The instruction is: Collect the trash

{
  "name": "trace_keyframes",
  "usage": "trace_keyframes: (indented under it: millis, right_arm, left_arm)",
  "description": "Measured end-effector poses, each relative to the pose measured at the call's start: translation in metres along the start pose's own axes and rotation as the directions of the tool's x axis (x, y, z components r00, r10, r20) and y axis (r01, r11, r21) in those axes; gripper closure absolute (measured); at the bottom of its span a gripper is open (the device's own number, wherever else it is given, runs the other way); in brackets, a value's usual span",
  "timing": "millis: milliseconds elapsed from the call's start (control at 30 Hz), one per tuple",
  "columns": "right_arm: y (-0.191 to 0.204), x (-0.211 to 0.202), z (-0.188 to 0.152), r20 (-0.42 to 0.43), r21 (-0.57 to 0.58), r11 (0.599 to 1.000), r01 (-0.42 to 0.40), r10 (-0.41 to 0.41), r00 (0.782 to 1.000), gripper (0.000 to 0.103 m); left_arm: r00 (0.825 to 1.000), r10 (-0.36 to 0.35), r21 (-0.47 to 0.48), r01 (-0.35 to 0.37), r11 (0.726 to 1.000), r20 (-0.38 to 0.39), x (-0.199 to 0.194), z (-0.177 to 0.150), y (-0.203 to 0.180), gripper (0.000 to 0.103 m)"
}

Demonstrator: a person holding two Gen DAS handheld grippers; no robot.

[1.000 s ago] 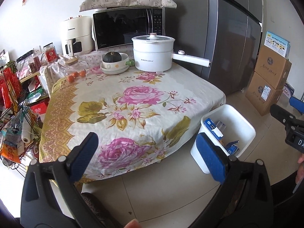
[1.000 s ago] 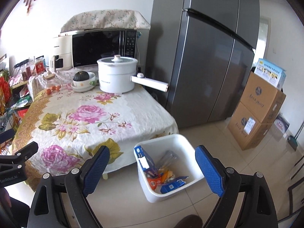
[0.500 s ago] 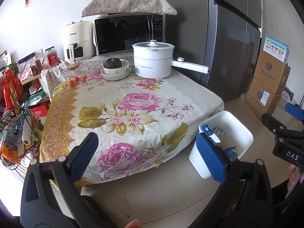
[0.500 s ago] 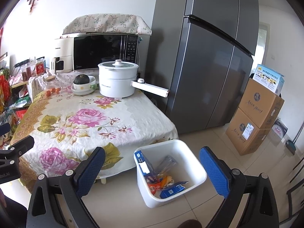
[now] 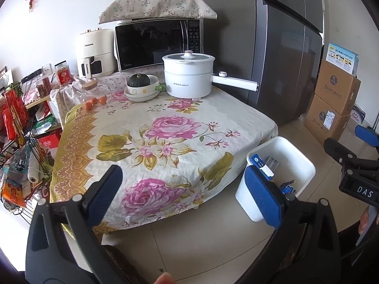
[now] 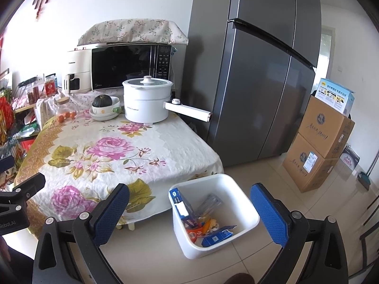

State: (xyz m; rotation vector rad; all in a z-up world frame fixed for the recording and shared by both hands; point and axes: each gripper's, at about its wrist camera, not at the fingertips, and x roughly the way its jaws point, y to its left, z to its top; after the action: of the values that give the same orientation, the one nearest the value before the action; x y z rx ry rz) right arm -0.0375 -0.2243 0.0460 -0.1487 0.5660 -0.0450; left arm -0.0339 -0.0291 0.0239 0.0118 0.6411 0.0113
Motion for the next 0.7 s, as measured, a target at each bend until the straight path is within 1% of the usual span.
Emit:
trace_keyframes:
  millis: [700]
  right_arm:
    - [-0.0036,-0.0032,0.0009,0.016,0.021,1.000,0.009,-0.009,1.000,0.000]
  left_arm:
    - [1.000,-0.018,-0.008,0.018,1.000,0.010,-0.0034,0.0006,-0.0007,0.001]
